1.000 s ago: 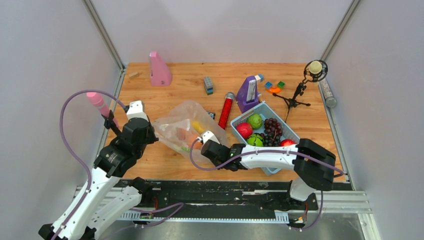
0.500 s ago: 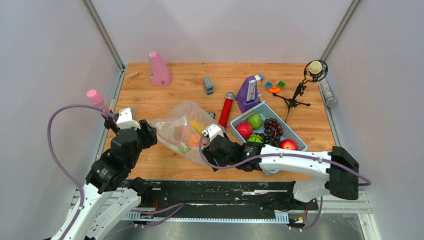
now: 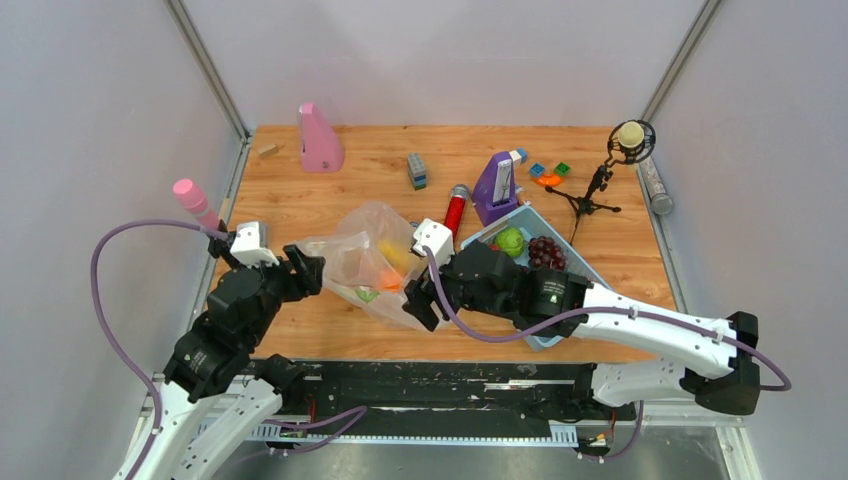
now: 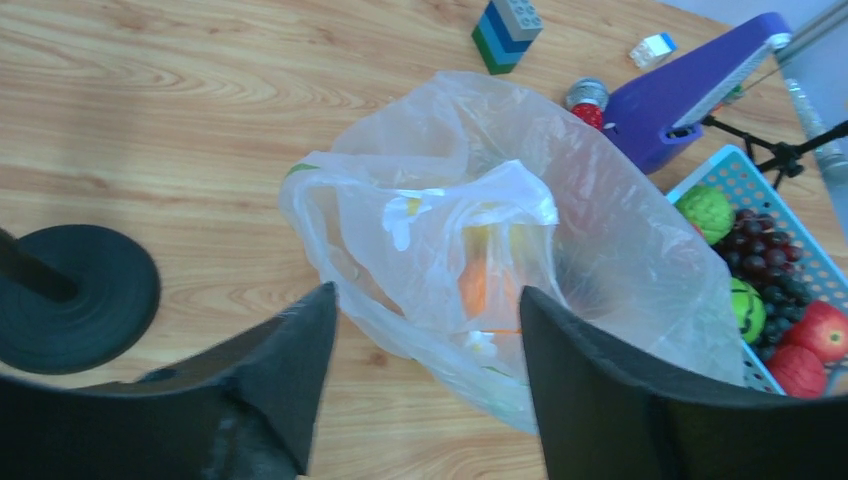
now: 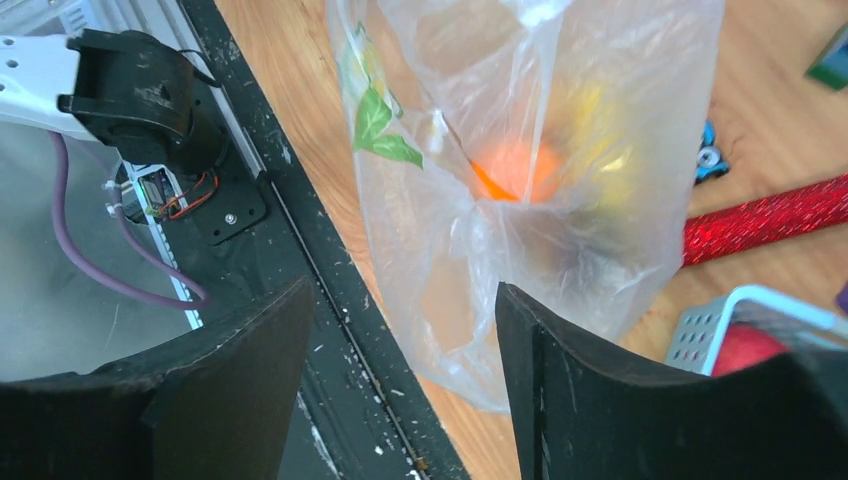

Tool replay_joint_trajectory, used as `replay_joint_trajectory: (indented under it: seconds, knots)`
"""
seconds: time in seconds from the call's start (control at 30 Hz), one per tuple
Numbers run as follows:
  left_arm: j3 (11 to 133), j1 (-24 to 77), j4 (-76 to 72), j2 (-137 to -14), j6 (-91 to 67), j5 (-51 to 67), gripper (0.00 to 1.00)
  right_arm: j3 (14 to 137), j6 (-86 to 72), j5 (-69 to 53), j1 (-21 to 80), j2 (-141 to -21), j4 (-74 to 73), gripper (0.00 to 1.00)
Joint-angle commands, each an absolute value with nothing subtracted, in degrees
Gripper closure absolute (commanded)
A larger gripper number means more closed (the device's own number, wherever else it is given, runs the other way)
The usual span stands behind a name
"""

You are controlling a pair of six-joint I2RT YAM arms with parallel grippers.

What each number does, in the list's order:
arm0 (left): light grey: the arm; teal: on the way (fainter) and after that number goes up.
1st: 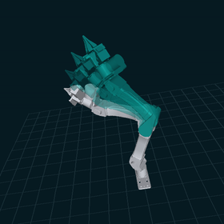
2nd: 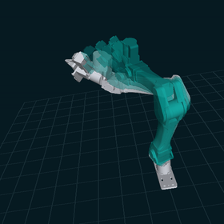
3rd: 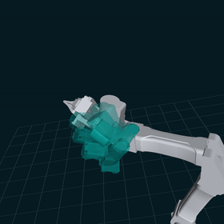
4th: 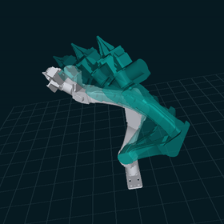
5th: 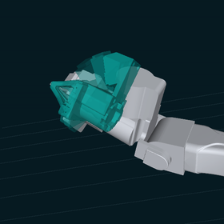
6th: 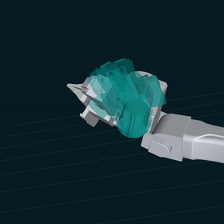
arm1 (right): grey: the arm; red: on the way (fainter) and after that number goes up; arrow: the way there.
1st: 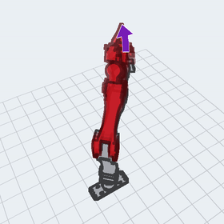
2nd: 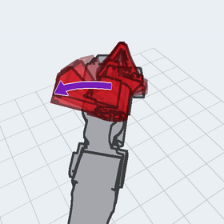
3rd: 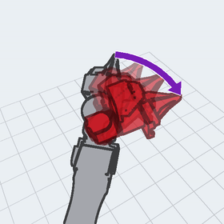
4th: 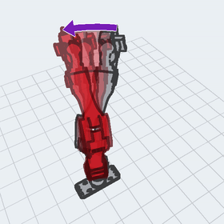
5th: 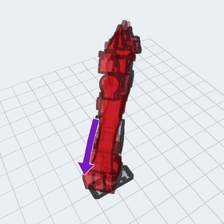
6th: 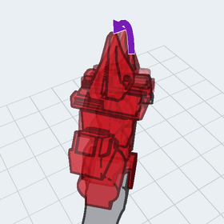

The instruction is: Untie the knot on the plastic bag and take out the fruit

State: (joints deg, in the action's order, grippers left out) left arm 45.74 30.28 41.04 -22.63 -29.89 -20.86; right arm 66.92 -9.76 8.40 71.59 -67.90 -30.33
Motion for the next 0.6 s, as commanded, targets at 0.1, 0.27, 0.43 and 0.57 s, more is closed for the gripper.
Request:
replay_joint_trajectory:
  seconds: [0.1, 0.27, 0.43, 0.57]
  knots:
    - [47.52, 30.02, 34.64, -22.99, -33.00, -9.70, 0.48, 76.45, -0.29, 3.08, 66.24, -72.04, -30.34, 0.30]
    - [47.53, 30.01, 31.85, -22.40, -35.59, -6.50, 0.79, 78.05, 4.51, -7.90, 59.02, -78.86, -26.42, 0.27]
    - [48.71, 30.01, 30.59, -21.62, -34.39, -6.16, 0.95, 79.38, 6.34, -12.17, 57.04, -85.70, -21.72, 0.26]
    - [47.37, 29.99, 27.39, -22.31, -34.74, -2.95, 1.00, 79.87, 6.07, -14.04, 56.63, -90.07, -17.74, 0.27]
